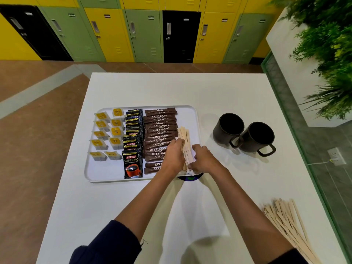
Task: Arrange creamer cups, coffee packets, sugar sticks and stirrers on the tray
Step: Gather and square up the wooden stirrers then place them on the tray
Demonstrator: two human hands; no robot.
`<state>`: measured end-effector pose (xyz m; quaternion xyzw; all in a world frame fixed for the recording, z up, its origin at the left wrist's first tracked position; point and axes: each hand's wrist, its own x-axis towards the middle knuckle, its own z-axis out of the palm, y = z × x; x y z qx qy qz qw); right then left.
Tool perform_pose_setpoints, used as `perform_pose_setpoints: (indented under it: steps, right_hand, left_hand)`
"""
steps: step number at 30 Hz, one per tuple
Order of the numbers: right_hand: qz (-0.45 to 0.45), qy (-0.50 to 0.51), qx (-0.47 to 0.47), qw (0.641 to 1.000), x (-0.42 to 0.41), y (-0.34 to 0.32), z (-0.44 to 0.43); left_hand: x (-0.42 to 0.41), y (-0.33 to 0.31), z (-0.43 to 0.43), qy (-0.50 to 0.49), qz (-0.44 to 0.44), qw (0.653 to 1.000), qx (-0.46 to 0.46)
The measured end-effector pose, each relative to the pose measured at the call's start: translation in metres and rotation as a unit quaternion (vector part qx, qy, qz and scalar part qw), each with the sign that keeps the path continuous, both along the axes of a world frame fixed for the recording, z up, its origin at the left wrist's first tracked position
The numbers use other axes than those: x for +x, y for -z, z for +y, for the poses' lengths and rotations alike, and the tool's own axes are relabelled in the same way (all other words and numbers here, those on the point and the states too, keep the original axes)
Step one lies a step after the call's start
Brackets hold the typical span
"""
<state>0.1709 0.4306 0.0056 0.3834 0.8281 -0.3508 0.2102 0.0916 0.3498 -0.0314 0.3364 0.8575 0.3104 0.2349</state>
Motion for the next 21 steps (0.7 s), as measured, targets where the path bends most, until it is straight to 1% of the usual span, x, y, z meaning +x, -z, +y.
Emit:
perform_pose_setpoints:
  steps: [5,9,13,16,21]
  right_hand:
    - [0.034,0.003,0.002,0.999,0.0008,-0.0012,-0.0049]
    - [0.038,-0.008,0.002,0.999,0.0010,-0.0012,-0.0024]
    - [0.040,0.014,0.019,0.999,0.0030,0.0011,0.0027]
    - [0.027,0.007,0.026,0.999,0.0049,0.0044,0.0037]
    - [0.034,0.005,0.049,0.998,0.0034,0.0066,0.0038]
  left_hand:
    - [0.0022,-0.0014,0.0014,-0.006,-0.013,1.000,0.004]
    - [0.0025,-0.0027,0.0013,-0.021,-0.019,1.000,0.008]
    - [0.0013,-0.0021,-0.0011,-0.014,-0.024,1.000,0.009]
    - [-0.0007,-0.0014,-0.0006,-0.003,-0.015,1.000,0.013]
    - [-0.0039,0.0001,0.0043,0.012,0.009,1.000,0.001]
